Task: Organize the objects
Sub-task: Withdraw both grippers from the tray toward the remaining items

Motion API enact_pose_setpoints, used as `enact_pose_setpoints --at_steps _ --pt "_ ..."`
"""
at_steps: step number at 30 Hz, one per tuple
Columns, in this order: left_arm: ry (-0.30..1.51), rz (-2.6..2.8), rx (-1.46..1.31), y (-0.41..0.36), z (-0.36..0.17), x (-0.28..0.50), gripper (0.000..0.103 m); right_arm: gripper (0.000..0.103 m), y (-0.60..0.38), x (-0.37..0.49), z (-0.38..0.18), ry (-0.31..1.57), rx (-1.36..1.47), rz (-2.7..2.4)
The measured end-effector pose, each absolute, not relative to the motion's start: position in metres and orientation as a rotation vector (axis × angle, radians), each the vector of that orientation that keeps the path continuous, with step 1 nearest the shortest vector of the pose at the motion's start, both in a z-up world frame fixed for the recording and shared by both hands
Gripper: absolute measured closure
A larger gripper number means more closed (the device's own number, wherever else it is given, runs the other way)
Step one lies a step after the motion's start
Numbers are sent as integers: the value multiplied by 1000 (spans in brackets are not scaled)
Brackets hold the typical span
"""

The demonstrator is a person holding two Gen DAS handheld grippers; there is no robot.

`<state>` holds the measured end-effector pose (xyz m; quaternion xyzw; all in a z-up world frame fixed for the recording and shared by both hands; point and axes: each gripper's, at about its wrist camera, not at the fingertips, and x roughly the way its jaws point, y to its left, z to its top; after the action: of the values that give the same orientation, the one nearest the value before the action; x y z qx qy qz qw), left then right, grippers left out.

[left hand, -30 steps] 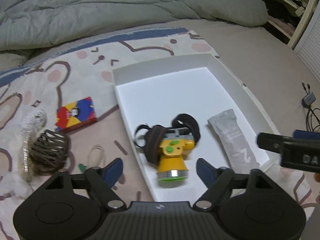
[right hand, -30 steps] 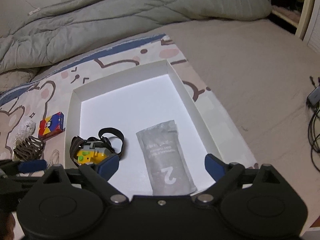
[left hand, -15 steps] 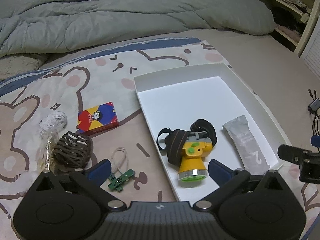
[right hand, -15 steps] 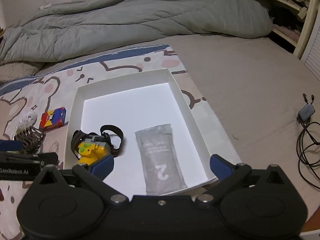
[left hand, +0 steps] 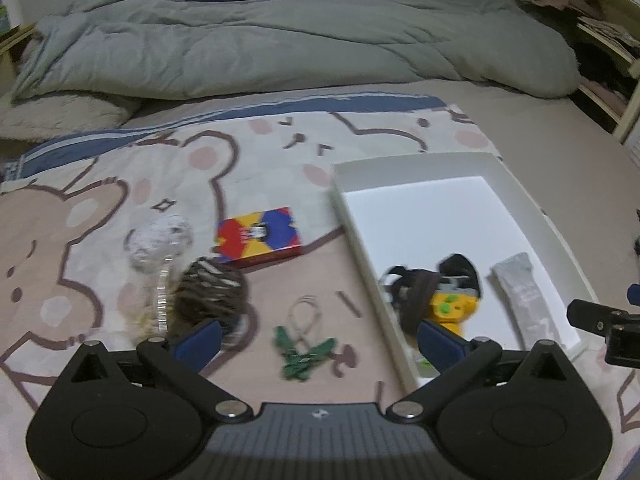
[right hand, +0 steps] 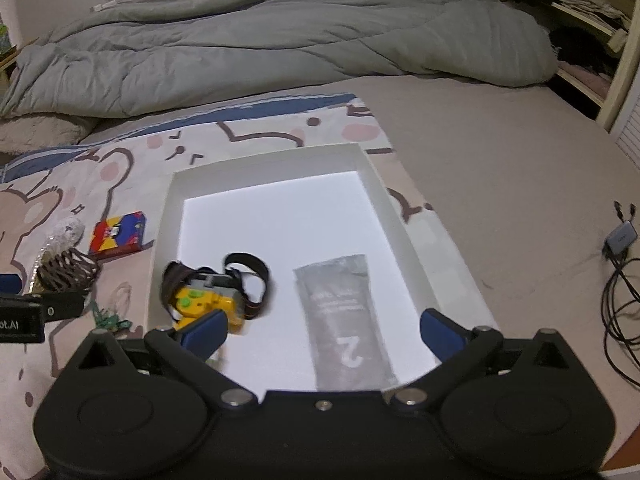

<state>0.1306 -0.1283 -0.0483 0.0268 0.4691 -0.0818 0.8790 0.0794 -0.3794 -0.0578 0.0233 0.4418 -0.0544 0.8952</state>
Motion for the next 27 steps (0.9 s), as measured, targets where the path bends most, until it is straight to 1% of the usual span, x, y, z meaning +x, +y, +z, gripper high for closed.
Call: enact_pose_setpoints --at_steps 15,27 --pt "954 -22 0 -39 -39 126 0 0 -299 106 -52 911 -12 18" --pt "932 49 -8 13 -33 116 0 0 -236 121 -54 911 -41 107"
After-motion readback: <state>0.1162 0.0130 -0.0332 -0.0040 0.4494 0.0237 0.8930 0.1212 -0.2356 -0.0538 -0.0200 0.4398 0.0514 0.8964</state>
